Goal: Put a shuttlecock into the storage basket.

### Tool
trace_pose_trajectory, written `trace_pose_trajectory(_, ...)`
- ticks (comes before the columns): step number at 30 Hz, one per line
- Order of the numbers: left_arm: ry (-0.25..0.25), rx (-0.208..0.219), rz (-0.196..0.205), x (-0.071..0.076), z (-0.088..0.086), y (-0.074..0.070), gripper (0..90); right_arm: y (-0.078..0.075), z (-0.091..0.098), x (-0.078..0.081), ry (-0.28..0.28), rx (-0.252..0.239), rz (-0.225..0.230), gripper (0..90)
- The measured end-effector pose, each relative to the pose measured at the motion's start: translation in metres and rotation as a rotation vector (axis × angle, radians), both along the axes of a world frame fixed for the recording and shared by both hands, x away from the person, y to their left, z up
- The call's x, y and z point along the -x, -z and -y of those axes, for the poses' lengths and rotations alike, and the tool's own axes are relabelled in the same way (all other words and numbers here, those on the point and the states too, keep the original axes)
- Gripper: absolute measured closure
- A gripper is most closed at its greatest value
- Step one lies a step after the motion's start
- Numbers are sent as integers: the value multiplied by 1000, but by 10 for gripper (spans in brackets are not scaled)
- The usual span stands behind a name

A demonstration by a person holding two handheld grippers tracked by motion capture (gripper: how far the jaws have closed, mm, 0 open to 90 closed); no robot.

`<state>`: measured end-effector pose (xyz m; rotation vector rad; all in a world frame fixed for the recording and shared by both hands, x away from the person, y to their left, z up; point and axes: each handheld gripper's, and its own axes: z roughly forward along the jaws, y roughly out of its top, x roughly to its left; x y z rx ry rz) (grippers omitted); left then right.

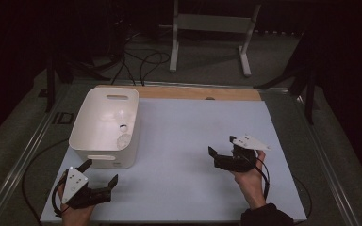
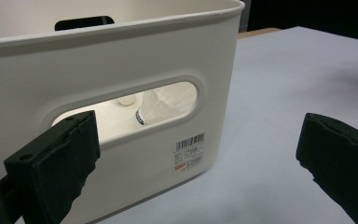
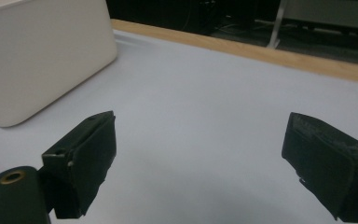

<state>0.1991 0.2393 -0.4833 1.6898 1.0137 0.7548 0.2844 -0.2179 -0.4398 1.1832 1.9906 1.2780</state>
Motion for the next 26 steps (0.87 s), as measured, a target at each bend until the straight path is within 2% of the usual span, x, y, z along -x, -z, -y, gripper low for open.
trace_pose_trajectory(4,-2,-1,-2,0,-2,0,3,7,8,11,34,14,33,97)
trace_pose_trajectory(9,-5,0,-2,-1,-2,0,3,13,16,23,59,6,68,96)
trace_pose_trajectory(12,-6,0,-3,-1,-2,0,3,17,19,25,61,-14,73,96)
trace_pose_trajectory(16,-9,-1,13,-1,-2,-1,3,23,21,27,66,-9,80,95)
trace_pose_trajectory(18,-7,-5,8,-1,-2,0,3,25,22,29,67,4,76,96)
trace_pose_trajectory(26,-7,-6,6,-3,-1,0,3,30,27,36,81,-20,96,96)
